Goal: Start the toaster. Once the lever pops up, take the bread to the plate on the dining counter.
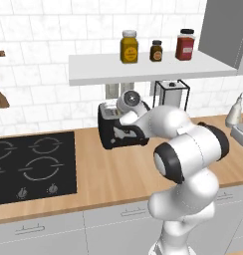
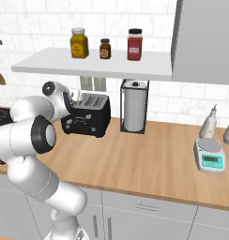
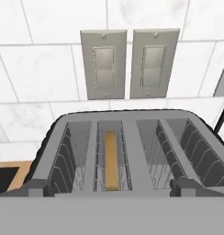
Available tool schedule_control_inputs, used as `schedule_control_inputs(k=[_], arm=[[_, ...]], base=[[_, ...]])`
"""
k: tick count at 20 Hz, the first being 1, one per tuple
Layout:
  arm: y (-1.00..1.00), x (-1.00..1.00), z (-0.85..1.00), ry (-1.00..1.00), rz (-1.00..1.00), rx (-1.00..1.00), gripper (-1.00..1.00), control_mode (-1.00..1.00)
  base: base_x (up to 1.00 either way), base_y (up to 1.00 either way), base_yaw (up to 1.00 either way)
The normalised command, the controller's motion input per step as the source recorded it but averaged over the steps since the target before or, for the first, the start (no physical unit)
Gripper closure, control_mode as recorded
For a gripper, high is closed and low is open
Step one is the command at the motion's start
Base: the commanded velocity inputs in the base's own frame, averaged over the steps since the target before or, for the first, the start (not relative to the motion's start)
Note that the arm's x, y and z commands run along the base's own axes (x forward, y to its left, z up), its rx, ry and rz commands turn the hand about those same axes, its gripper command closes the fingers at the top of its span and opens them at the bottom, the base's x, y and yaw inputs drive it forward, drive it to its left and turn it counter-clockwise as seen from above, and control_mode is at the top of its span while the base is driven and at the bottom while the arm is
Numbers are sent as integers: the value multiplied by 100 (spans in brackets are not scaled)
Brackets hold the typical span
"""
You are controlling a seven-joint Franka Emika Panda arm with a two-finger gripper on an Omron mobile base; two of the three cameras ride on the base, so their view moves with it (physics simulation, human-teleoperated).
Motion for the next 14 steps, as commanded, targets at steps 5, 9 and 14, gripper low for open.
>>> schedule_control_inputs(k=[5,9,14], arm=[[0,2,-12,4,2,-1,-100,-100],[0,2,-4,4,0,0,-100,-100],[0,12,-2,3,0,0,-100,-100]], base=[[0,0,0],[0,0,0],[0,0,0]])
